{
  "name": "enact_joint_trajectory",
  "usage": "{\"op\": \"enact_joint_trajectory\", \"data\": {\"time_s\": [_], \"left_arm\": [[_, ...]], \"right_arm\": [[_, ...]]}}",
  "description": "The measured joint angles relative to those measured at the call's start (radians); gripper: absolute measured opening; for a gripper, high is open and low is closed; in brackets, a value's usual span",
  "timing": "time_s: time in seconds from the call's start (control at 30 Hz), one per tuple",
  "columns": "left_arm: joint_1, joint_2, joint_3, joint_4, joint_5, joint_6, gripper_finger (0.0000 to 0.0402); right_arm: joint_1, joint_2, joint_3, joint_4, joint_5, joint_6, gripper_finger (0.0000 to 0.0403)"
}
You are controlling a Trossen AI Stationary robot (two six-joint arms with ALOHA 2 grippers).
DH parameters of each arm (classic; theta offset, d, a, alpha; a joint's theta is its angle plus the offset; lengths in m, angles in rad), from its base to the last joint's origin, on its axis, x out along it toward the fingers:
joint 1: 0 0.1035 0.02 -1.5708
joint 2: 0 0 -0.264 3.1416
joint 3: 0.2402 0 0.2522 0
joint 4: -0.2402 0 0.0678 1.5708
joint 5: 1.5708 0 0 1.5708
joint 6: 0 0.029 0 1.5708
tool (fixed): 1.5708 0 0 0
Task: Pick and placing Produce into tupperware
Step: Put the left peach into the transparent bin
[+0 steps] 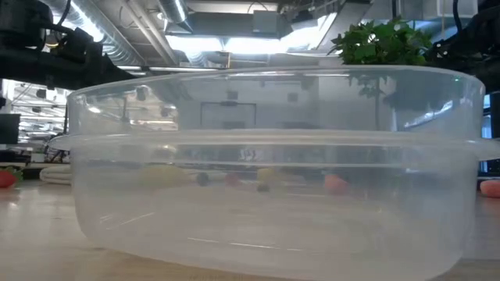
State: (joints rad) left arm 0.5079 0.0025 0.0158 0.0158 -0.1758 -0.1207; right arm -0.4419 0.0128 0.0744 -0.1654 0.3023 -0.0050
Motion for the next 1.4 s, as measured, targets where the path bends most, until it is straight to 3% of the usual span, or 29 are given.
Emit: {"op": "enact_joint_trajectory", "data": {"time_s": [0.43,0.67,0.8,1.07,1.2,1.4], "left_arm": [[0.000,0.013,0.000,0.002,-0.016,-0.060,0.0250],[0.011,0.126,-0.007,0.079,-0.043,-0.068,0.0250],[0.040,0.246,-0.007,0.215,-0.032,-0.053,0.0250],[0.086,0.424,-0.007,0.344,-0.014,-0.053,0.0250],[0.096,0.443,-0.007,0.345,-0.013,-0.061,0.0250],[0.096,0.443,-0.007,0.347,-0.013,-0.087,0.0250]], "right_arm": [[0.000,0.000,0.000,0.027,-0.012,0.087,0.0241],[0.002,0.011,0.001,0.151,-0.316,0.108,0.0241],[0.013,0.054,0.001,0.181,-0.394,0.115,0.0241],[0.110,0.295,0.001,0.369,-0.409,0.078,0.0241],[0.155,0.459,0.001,0.463,-0.408,0.075,0.0241],[0.219,0.682,0.083,0.470,-0.382,0.078,0.0241]]}}
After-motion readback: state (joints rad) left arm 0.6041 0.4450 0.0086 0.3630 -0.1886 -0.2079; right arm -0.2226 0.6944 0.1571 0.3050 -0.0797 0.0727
